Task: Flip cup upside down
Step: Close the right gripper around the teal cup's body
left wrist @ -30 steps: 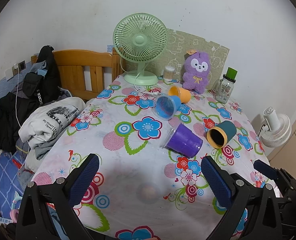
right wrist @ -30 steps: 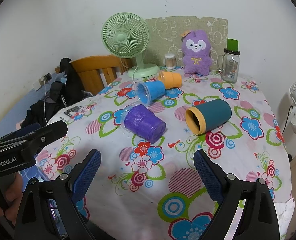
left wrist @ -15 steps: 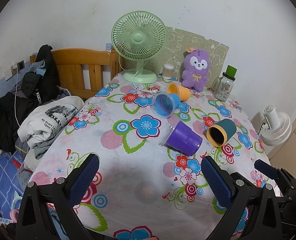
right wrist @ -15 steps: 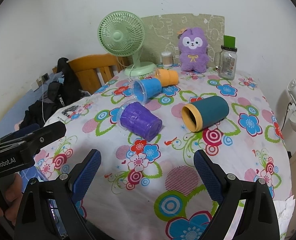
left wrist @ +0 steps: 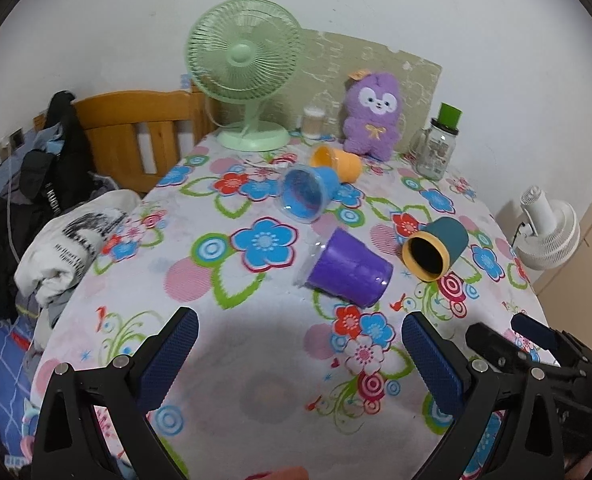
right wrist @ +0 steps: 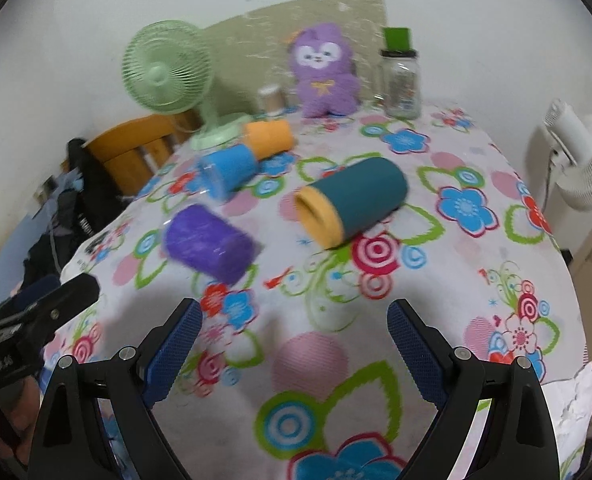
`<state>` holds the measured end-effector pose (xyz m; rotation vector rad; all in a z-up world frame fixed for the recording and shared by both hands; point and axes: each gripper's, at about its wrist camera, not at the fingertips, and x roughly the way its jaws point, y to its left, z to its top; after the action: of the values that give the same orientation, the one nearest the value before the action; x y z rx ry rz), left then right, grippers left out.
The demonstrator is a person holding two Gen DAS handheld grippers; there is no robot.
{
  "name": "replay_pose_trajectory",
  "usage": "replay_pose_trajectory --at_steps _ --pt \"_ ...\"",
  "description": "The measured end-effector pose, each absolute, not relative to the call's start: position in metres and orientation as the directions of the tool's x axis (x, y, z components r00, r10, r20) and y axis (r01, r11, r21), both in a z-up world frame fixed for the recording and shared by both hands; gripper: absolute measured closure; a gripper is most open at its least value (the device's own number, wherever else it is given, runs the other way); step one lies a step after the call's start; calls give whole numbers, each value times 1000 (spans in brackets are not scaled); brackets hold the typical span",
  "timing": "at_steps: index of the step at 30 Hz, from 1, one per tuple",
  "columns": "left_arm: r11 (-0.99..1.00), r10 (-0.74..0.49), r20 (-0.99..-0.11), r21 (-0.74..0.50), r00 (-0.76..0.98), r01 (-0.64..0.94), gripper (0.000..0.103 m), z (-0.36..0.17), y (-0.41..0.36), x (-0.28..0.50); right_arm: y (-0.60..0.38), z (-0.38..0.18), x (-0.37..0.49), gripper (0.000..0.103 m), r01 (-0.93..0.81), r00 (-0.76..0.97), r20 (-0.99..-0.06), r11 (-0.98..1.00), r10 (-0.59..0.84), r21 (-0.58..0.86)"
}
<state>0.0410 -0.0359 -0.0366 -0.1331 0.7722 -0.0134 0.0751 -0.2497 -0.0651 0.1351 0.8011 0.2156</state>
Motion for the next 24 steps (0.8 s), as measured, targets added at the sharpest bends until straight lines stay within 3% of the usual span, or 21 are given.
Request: replay_pose_trajectory --at_steps 13,24 --pt "991 -133 -706 -104 696 84 0 -41 -67 115 -275 -73 149 8 26 639 -755 977 148 214" --pt "988 -157 -720 -108 676 114 0 -44 -76 172 -304 -91 223 8 190 570 -797 911 201 366"
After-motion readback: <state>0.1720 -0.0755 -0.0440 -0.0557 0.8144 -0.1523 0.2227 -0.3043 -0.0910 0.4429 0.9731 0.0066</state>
